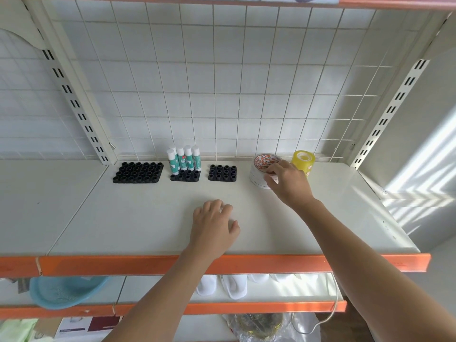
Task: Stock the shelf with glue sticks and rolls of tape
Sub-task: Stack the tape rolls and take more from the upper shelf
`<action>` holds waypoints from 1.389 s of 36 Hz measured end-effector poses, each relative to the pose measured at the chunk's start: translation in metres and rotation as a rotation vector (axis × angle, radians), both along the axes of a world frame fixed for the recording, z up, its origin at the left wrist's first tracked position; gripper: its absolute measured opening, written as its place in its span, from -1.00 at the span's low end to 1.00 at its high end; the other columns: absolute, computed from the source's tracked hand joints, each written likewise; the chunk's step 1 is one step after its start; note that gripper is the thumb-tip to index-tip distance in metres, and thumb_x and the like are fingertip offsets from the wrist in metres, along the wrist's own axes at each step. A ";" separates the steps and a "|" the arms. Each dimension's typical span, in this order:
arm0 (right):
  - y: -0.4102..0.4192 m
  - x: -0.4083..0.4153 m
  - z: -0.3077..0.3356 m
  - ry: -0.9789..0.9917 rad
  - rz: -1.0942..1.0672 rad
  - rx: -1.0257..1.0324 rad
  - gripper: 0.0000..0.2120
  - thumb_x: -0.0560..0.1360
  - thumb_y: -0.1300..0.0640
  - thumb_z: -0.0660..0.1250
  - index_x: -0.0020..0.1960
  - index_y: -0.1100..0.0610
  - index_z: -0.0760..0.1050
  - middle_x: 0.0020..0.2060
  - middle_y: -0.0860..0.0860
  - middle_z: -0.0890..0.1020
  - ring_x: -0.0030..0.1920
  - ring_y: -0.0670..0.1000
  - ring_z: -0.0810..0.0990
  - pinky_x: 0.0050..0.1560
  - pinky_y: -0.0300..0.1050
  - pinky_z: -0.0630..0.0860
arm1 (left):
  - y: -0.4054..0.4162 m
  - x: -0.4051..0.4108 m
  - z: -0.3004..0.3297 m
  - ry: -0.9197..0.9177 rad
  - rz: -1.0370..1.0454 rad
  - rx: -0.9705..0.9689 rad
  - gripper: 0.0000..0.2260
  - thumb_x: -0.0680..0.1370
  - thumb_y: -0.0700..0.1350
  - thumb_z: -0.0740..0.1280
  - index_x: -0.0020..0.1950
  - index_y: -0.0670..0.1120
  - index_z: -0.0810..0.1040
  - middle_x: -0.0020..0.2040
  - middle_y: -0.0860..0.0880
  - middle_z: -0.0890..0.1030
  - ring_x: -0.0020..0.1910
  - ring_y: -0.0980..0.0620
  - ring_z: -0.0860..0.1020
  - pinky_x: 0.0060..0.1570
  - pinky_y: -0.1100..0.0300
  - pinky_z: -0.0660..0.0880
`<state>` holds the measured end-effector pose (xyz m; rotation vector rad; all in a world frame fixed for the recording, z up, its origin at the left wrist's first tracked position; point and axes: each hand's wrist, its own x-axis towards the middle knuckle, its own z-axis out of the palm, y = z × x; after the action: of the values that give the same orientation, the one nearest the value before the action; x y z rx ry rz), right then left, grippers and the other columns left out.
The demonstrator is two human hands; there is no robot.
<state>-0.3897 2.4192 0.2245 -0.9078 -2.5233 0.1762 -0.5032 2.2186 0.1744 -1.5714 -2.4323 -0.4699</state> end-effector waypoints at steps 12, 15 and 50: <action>0.005 -0.011 0.011 -0.224 -0.049 -0.046 -0.71 0.60 0.01 0.21 0.17 0.17 0.53 0.19 0.10 0.52 0.20 0.16 0.42 0.10 0.04 0.43 | 0.000 0.000 0.000 -0.006 0.000 -0.002 -0.63 0.38 0.08 0.13 -0.07 -0.08 0.62 -0.13 -0.04 0.58 -0.11 -0.11 0.55 -0.17 0.00 0.48; 0.006 -0.011 0.013 -0.236 -0.048 -0.052 -0.70 0.60 0.01 0.21 0.18 0.18 0.53 0.23 0.10 0.50 0.21 0.16 0.42 0.10 0.04 0.42 | 0.000 0.000 0.000 -0.013 0.000 -0.011 -0.62 0.39 0.09 0.13 -0.06 -0.08 0.62 -0.11 -0.04 0.58 -0.10 -0.11 0.54 -0.15 0.01 0.48; -0.073 0.011 0.046 -0.419 -0.094 0.073 -0.52 0.62 0.01 0.12 0.50 0.08 0.16 0.43 0.10 0.24 0.42 0.13 0.24 0.17 0.09 0.39 | -0.015 0.009 0.062 -0.139 -0.017 -0.452 -0.74 0.58 -0.05 0.14 0.16 -0.13 0.48 0.18 -0.12 0.47 0.19 -0.14 0.42 0.04 0.06 0.38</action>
<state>-0.3783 2.3460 0.2702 -1.1276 -2.8329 -0.1511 -0.4938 2.2032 0.2368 -1.7743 -2.7762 -0.0263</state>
